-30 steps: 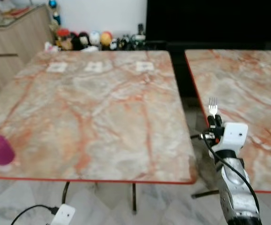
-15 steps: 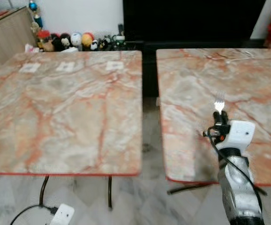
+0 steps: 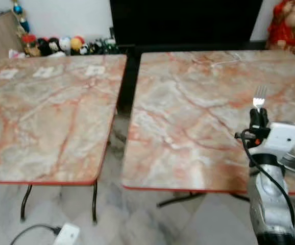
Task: Setting the table
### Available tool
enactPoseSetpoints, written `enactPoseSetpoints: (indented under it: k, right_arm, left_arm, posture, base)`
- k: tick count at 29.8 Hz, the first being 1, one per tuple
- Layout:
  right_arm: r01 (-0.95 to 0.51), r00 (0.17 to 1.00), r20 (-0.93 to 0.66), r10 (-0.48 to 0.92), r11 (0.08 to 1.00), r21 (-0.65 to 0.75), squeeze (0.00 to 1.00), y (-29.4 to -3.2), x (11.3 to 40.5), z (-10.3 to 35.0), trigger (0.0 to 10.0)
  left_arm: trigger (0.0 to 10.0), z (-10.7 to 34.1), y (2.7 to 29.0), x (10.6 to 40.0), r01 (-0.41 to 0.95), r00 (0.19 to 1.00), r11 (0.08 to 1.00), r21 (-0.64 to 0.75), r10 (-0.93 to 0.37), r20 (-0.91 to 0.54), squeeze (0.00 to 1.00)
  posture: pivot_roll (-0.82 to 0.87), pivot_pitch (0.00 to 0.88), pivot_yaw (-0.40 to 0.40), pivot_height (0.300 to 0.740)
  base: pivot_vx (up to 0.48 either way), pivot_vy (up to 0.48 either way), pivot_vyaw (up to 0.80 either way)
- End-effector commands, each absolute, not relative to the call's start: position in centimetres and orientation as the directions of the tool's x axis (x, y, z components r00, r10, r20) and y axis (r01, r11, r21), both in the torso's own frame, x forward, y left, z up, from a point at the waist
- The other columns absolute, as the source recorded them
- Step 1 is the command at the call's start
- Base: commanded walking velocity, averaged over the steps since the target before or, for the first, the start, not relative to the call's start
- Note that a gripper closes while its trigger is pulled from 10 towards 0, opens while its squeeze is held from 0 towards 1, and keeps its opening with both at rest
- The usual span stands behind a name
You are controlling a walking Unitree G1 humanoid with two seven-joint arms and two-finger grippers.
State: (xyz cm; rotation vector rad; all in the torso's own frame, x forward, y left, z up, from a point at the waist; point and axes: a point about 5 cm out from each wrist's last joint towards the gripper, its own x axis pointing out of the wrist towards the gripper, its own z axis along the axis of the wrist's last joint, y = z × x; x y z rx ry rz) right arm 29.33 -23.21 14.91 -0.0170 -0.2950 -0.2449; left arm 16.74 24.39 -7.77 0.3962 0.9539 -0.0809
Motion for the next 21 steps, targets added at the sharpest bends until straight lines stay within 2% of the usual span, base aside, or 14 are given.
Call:
enactPoseSetpoints:
  k: [1, 16, 19, 21]
  right_arm:
    - [0.226, 0.922, 0.315, -0.226, 0.973, 0.035, 0.0, -22.65, 29.44, 15.5, 10.0]
    - [0.238, 0.921, 0.31, -0.235, 0.971, 0.03, 0.0, -22.95, 29.42, 15.36, 10.0]
    - [0.24, 0.922, 0.306, -0.236, 0.97, 0.027, 0.0, -23.02, 29.36, 15.29, 10.0]
    - [0.24, 0.923, 0.305, -0.237, 0.97, 0.026, 0.0, -23.09, 29.33, 15.28, 10.0]
  left_arm:
    - [10.0, -7.54, 25.62, 16.47, 0.229, 0.572, 0.919, 0.32, 0.139, -0.809, 0.0]
    - [10.0, -7.68, 25.71, 16.19, 0.225, 0.556, 0.92, 0.32, 0.149, -0.818, 0.0]
    - [10.0, -7.7, 25.71, 16.17, 0.224, 0.554, 0.92, 0.32, 0.15, -0.819, 0.0]
    - [10.0, -7.67, 25.62, 16.3, 0.224, 0.558, 0.921, 0.32, 0.148, -0.816, 0.0]
  posture:
    - [0.03, 0.0, 0.058, 0.74]
    - [0.02, 0.0, 0.057, 0.74]
    - [0.02, 0.0, 0.057, 0.74]
    - [0.02, 0.0, 0.054, 0.74]
  base:
    - [0.0, -0.454, 0.0]
    - [0.0, -0.453, 0.0]
    - [0.0, -0.349, 0.0]
    - [0.0, 0.0, 0.0]
